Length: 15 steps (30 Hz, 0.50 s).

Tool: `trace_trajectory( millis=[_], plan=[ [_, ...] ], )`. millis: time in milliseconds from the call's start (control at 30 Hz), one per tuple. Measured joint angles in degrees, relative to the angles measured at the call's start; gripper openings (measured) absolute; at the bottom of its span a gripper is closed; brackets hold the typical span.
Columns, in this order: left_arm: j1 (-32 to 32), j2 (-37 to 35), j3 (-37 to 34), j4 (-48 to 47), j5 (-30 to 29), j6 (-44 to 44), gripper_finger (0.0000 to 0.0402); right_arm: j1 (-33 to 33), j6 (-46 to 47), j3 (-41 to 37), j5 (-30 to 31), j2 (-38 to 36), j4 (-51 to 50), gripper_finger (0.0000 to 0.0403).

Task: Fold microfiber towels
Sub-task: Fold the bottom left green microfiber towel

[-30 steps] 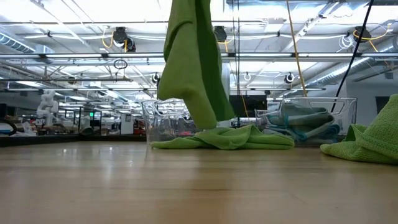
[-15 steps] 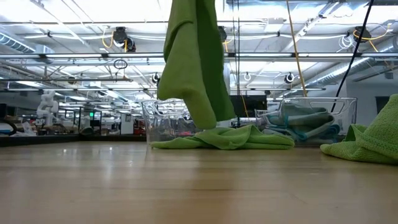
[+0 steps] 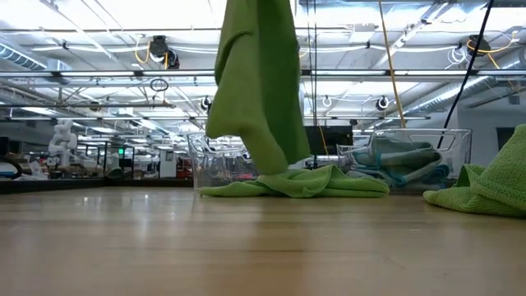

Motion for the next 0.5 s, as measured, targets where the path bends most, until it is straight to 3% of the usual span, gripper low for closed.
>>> trace_trajectory(
  millis=[200,367,500],
  plan=[
    [-0.69,0.00,0.00,-1.90,0.20,-0.35,0.0025,0.11,2.45,0.00,-0.15,-2.04,4.75,0.0001],
    [-2.28,0.00,0.00,-2.38,0.06,-0.43,0.0076,0.09,9.08,0.00,-0.16,-4.66,6.00,0.0001],
    [-3.02,0.00,0.00,-4.67,0.02,-6.00,0.0121,0.08,13.20,0.00,-0.16,-6.14,5.91,0.0001]
  ],
)
